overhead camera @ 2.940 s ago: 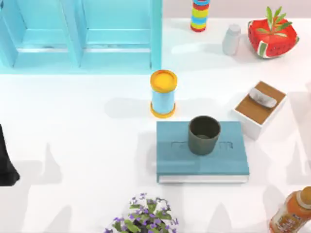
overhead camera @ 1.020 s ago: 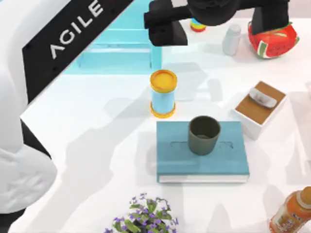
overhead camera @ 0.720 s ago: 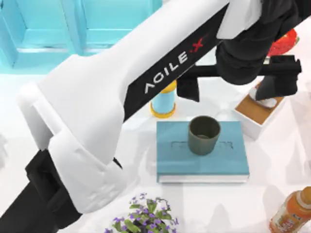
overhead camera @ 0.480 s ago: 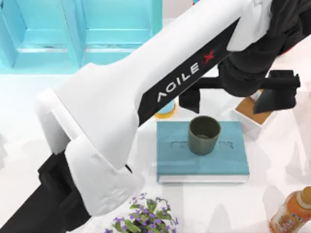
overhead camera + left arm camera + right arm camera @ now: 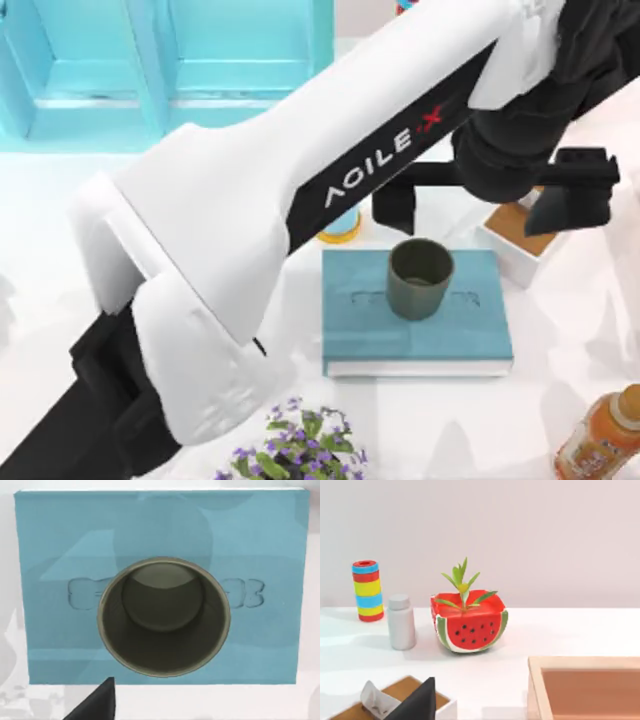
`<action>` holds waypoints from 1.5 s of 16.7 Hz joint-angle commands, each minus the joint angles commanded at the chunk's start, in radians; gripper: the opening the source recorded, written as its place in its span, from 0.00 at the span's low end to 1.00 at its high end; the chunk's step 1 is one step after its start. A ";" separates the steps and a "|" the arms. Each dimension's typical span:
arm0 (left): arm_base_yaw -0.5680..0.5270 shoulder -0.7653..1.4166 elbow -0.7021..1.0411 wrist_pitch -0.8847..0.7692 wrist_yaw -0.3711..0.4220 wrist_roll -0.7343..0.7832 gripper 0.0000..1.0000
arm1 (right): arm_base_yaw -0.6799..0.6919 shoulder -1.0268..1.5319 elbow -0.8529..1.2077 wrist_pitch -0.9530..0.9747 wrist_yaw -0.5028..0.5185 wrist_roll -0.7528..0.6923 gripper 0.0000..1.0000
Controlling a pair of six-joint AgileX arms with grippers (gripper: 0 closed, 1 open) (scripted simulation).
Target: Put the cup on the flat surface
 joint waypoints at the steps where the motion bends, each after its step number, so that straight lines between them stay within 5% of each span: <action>1: 0.002 -0.010 -0.044 0.035 0.000 0.003 1.00 | 0.000 0.000 0.000 0.000 0.000 0.000 1.00; 9: 0.025 -0.126 -0.541 0.412 0.001 0.023 1.00 | 0.000 0.000 0.000 0.000 0.000 0.000 1.00; 16: 0.028 -0.141 -0.622 0.484 0.001 0.027 1.00 | 0.000 0.000 0.000 0.000 0.000 0.000 1.00; 25: 0.028 -0.141 -0.622 0.484 0.001 0.027 0.32 | 0.000 0.000 0.000 0.000 0.000 0.000 1.00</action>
